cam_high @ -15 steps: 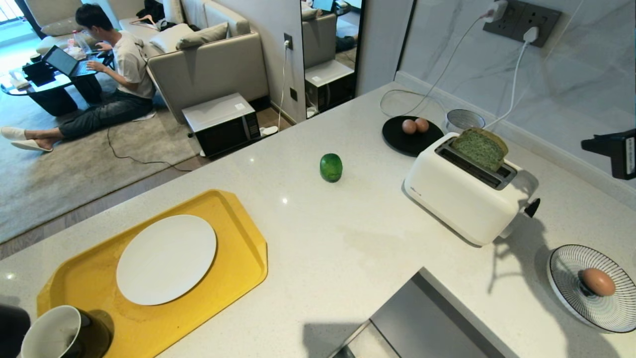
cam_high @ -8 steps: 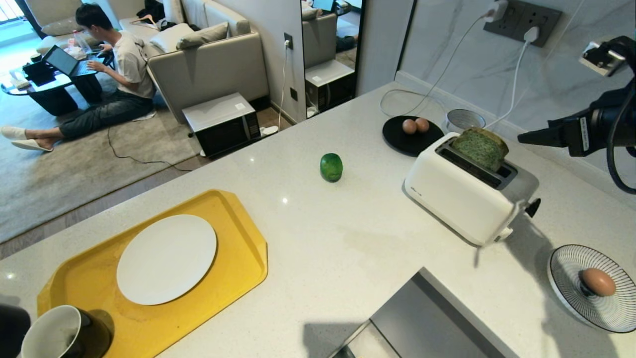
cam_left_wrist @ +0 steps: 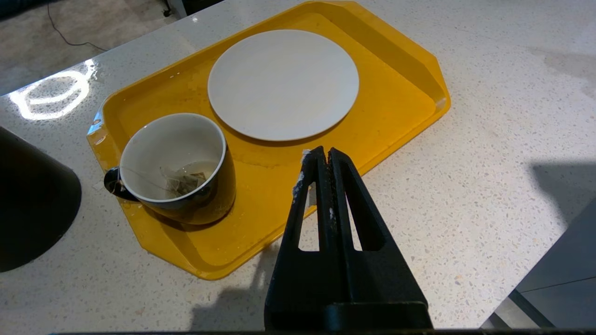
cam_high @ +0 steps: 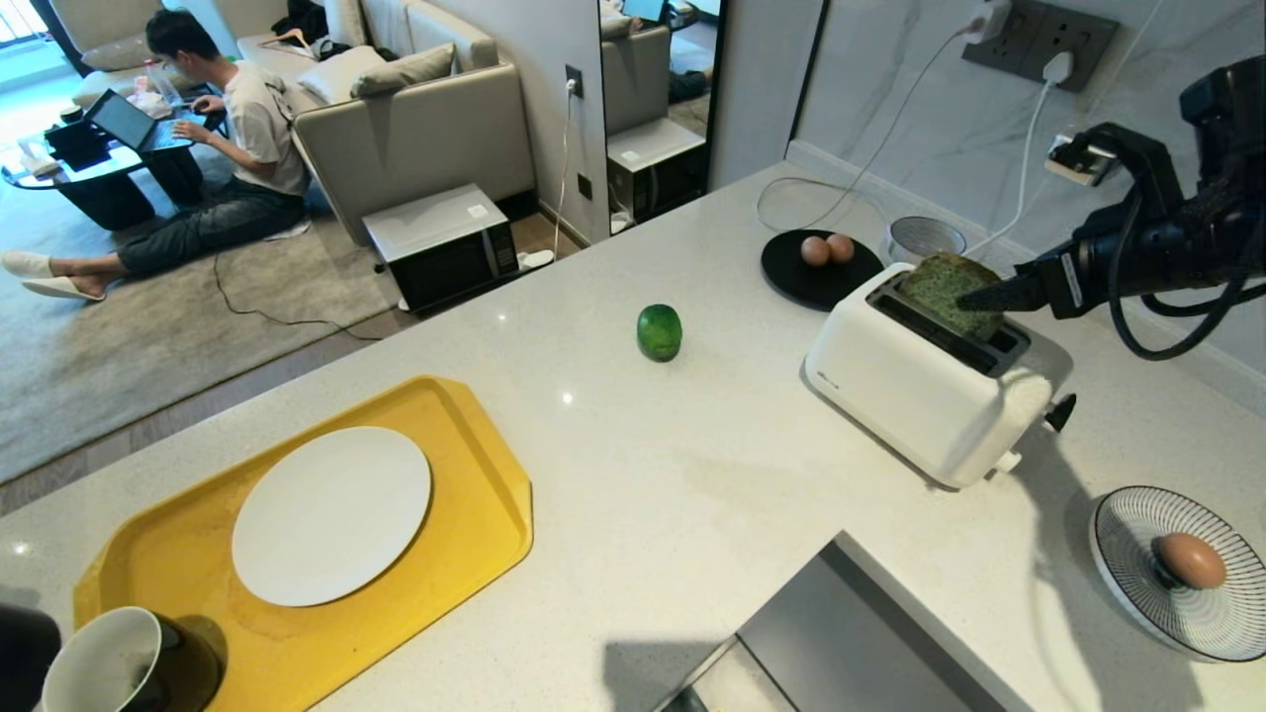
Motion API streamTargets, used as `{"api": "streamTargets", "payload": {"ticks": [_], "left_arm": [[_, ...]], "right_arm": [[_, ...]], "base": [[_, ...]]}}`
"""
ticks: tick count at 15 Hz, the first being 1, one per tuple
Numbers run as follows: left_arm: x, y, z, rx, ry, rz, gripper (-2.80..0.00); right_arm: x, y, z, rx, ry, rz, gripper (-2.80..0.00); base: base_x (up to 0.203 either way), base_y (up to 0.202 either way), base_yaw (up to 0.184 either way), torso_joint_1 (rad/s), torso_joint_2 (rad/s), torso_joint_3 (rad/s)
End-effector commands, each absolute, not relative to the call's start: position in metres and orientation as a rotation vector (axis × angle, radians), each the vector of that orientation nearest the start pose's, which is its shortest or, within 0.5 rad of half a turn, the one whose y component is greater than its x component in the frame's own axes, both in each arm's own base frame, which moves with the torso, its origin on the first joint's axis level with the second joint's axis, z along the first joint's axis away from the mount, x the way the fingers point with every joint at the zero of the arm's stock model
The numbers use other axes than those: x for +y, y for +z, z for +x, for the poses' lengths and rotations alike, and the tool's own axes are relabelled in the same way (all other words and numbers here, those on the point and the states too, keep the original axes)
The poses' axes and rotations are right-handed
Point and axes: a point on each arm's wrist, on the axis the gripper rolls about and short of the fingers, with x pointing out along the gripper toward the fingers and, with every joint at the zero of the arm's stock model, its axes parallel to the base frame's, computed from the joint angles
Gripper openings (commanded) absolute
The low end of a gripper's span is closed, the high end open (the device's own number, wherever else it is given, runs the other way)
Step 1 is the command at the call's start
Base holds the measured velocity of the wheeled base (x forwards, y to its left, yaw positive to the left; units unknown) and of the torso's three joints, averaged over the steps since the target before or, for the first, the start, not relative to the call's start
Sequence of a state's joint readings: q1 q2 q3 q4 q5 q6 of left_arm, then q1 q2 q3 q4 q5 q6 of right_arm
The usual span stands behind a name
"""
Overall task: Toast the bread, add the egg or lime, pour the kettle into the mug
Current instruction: Put the baked bread on a plate
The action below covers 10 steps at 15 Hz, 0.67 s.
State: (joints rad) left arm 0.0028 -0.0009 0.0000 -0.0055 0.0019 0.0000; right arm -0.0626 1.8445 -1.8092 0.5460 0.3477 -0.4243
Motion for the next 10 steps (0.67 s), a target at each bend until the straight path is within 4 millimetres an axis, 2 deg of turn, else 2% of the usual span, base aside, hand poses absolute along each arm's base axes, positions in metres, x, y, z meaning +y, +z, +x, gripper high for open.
{"api": "streamTargets", "payload": {"ticks": [1, 8, 9, 10], "left_arm": [[0.000, 0.076, -0.023, -0.006, 0.003, 0.000, -2.80], [0.000, 0.076, -0.023, -0.006, 0.004, 0.000, -2.80], [0.000, 0.076, -0.023, -0.006, 0.005, 0.000, -2.80], [0.000, 0.076, -0.023, -0.006, 0.003, 0.000, -2.80]], "right_arm": [[-0.015, 0.283, 0.365, 0.548, 0.402, -0.283, 0.00], [-0.023, 0.277, 0.384, 0.547, 0.378, -0.283, 0.00], [-0.023, 0.276, 0.385, 0.547, 0.377, -0.283, -2.80], [-0.024, 0.277, 0.385, 0.545, 0.371, -0.283, -2.80]], "base": [[0.000, 0.000, 0.000, 0.000, 0.00, 0.000], [0.000, 0.000, 0.000, 0.000, 0.00, 0.000], [0.000, 0.000, 0.000, 0.000, 0.00, 0.000], [0.000, 0.000, 0.000, 0.000, 0.00, 0.000]]}}
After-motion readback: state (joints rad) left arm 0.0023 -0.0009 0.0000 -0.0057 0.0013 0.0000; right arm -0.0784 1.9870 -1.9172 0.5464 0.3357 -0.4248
